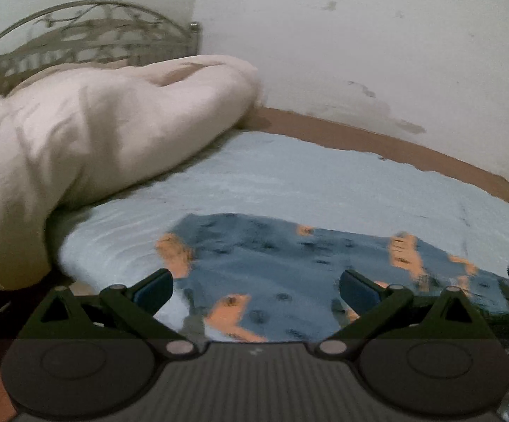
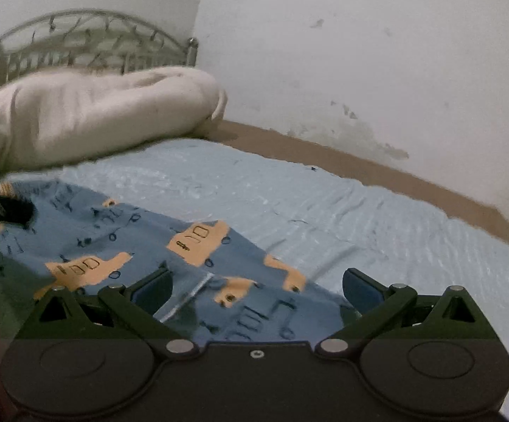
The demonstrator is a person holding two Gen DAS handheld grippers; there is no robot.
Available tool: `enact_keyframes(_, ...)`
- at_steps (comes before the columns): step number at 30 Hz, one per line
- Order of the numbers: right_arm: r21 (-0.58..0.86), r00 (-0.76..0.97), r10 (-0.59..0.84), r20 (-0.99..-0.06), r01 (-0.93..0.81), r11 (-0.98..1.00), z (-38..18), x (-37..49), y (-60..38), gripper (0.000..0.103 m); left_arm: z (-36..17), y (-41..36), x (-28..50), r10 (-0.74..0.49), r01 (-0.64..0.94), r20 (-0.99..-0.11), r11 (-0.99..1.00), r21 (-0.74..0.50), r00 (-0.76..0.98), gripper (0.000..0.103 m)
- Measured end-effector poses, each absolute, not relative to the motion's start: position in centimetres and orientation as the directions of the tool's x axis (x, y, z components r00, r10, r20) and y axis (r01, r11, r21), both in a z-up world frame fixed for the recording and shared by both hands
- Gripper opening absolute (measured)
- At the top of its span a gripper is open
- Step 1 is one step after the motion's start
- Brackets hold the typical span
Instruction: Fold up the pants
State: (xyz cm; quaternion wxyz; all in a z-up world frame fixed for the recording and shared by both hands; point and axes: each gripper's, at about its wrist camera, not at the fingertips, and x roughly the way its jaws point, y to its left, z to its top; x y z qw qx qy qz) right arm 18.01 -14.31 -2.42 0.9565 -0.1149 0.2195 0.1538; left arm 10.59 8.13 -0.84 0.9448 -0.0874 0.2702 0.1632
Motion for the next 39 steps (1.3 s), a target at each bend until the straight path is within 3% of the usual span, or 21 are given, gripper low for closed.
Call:
enact_keyframes(3,-0.183,0.839,0.214,-0.5,-0.344,0.921,-4.2,18.8,-13.1,0.102,-1.9,10.6,10.1,0.265,-0.39,-0.536,0.911,-0.133,0.802,0.102)
enact_keyframes(13,-0.109,0.845,0.251,-0.473,-0.339,0.934,-5.5,18.5,-14.4,0.102,-5.2,15.9,9.8,0.162,-0.368,-0.45,0.83,-0.419,0.878,0.102)
enact_keyframes(20,-0.106,0.847,0.249,-0.469,-0.334,0.937,-5.7,18.5,-14.2,0.102,-6.0,16.8,11.0,0.116,-0.314,-0.39,0.812,-0.492,0.913,0.1)
enact_keyframes(23,-0.115,0.851,0.244,-0.464,-0.332,0.936,-5.7,18.4,-14.1,0.102,-6.3,17.5,11.2,0.124,-0.333,-0.398,0.79,-0.514,0.909,0.081)
enact_keyframes(25,-0.122,0.854,0.241,-0.461,-0.33,0.936,-5.7,18.3,-14.0,0.102,-6.7,18.0,11.1,0.135,-0.352,-0.4,0.765,-0.539,0.906,0.054)
enact_keyframes(26,-0.126,0.855,0.238,-0.46,-0.328,0.936,-5.7,18.3,-14.0,0.102,-6.9,18.1,11.1,0.142,-0.365,-0.407,0.754,-0.546,0.902,0.049)
enact_keyframes(28,-0.135,0.859,0.232,-0.456,-0.325,0.936,-5.8,18.2,-13.8,0.102,-7.1,18.2,11.1,0.166,-0.391,-0.422,0.754,-0.528,0.891,0.037)
enact_keyframes(33,-0.152,0.866,0.221,-0.449,-0.318,0.936,-5.8,18.1,-13.6,0.102,-6.5,15.4,11.9,0.273,-0.419,-0.424,0.856,-0.303,0.864,0.036)
enact_keyframes(39,-0.152,0.865,0.221,-0.451,-0.318,0.936,-5.8,18.1,-13.6,0.102,-6.3,11.6,12.4,0.364,-0.409,-0.36,0.911,-0.055,0.859,0.036)
